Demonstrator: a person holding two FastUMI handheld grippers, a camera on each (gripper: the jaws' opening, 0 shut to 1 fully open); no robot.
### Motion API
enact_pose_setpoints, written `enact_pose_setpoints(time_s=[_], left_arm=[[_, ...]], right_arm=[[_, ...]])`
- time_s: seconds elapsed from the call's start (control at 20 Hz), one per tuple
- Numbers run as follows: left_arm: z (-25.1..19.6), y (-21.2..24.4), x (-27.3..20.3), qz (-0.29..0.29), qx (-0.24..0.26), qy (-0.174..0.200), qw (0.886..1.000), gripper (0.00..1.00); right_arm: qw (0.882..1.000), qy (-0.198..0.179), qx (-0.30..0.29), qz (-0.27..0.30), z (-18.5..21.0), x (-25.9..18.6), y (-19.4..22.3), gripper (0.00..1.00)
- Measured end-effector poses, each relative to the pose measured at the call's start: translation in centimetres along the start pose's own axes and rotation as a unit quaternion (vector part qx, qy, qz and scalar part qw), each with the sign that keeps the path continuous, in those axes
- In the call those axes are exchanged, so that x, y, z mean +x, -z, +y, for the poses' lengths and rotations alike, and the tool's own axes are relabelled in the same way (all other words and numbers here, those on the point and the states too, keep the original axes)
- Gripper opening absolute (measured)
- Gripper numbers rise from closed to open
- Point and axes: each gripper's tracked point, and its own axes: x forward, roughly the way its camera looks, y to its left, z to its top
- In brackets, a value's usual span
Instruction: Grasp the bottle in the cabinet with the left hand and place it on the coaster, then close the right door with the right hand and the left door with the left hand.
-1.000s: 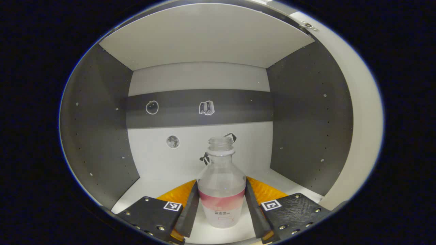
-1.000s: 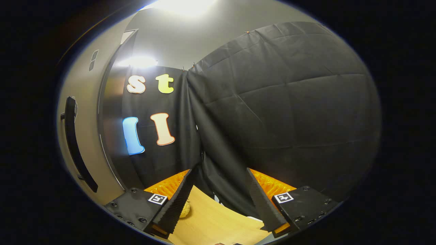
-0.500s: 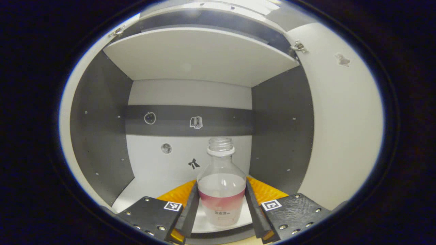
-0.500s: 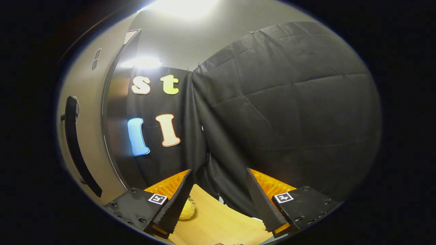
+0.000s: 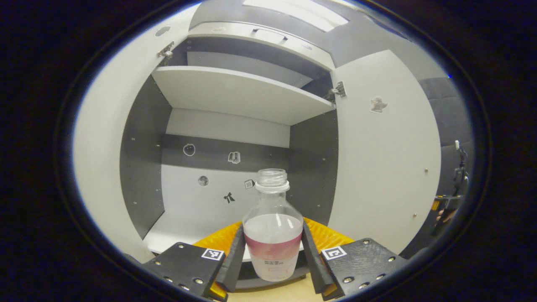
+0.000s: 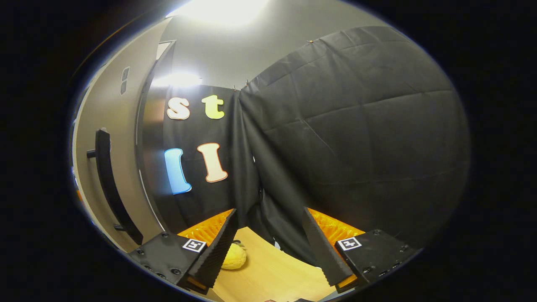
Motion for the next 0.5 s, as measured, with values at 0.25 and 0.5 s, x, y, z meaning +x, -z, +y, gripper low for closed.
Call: enact_pose_setpoints(time_s=[0.25, 0.5], left_arm=[[-0.9, 4.5, -4.8, 0.027, -0.013, 0.007, 1.000, 0.69], [-2.3, 11.8, -8.7, 0.075, -0.019, 0.032, 0.996, 0.70]], right_arm=[[1.000, -0.008, 0.003, -0.003, 0.4, -1.8, -0.8, 0.98], [1.000, -0.014, 0.001, 0.003, 0.7, -4.0, -1.4, 0.98]])
